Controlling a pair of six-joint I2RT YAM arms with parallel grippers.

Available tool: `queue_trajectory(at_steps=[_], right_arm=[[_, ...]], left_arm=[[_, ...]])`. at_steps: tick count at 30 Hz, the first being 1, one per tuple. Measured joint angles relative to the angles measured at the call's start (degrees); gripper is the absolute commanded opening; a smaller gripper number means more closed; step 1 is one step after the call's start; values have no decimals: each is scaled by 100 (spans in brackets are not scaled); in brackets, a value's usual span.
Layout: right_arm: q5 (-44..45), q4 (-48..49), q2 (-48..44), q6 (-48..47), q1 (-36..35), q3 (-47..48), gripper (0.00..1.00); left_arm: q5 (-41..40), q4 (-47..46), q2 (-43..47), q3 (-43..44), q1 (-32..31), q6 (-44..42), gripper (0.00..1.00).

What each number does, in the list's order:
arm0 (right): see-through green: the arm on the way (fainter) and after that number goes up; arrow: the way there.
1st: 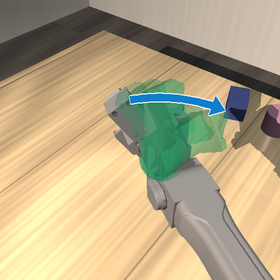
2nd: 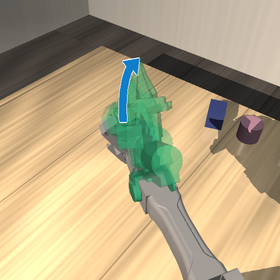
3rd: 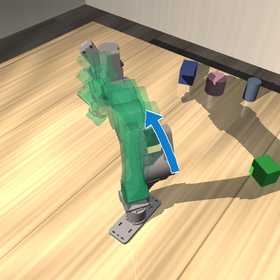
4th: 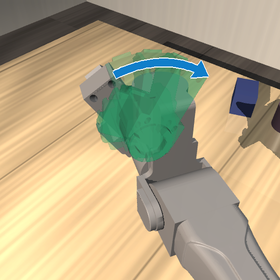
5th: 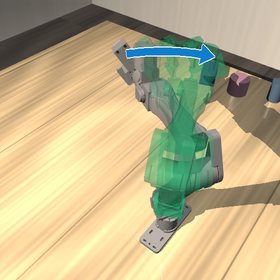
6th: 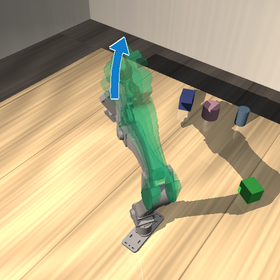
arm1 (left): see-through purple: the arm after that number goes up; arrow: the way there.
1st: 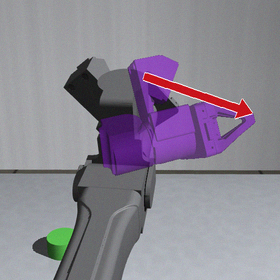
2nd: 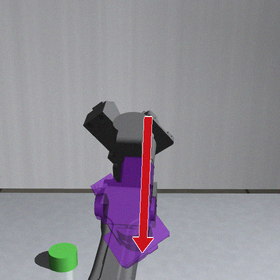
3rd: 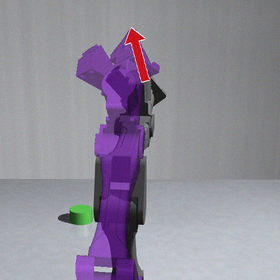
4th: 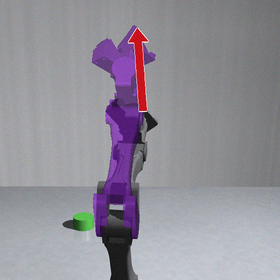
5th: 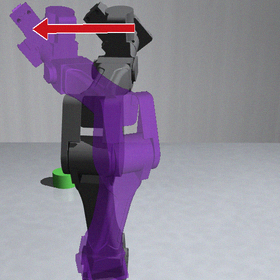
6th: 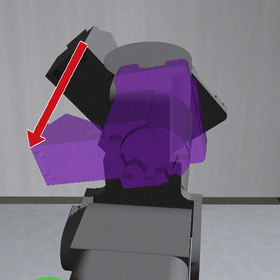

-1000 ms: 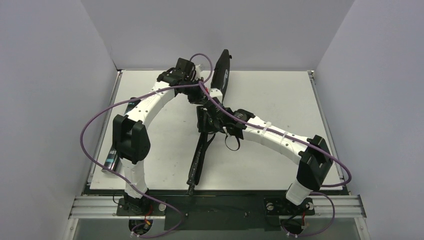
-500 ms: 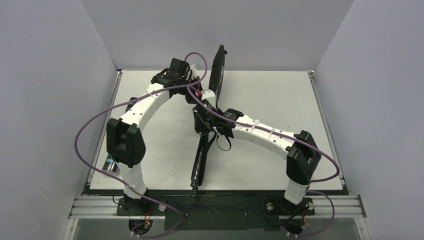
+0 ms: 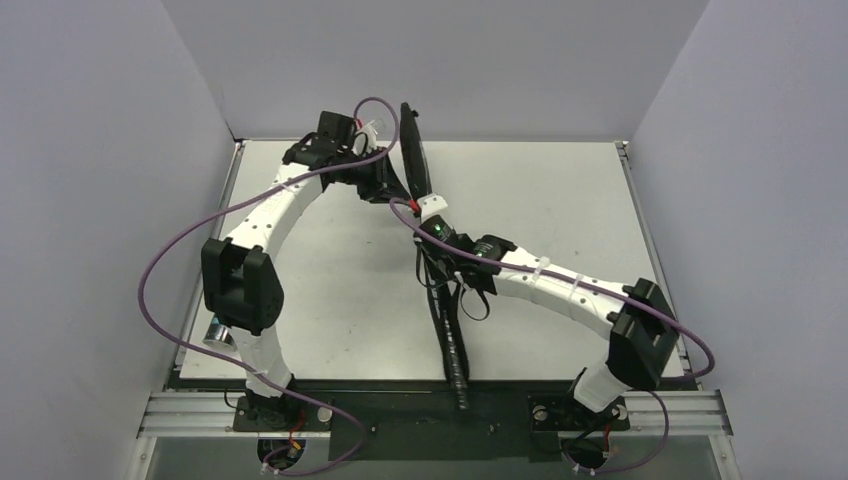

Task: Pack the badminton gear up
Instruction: Adjust the racket bag at the center of the board.

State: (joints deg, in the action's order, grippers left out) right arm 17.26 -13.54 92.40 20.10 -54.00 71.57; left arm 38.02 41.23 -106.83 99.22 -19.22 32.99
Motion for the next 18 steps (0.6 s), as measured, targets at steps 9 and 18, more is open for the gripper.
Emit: queue_trajectory(at_steps=[9,18], right_arm=[[-1130,-345,-1261,-1346,356,-1005,0],[-1871,-428,-1495,-2013,715,-1005,0]], left_arm=[[922,2258,-691,2774,1154,-2793,60],[883,4280,-758,2879,1078,-6922,79]])
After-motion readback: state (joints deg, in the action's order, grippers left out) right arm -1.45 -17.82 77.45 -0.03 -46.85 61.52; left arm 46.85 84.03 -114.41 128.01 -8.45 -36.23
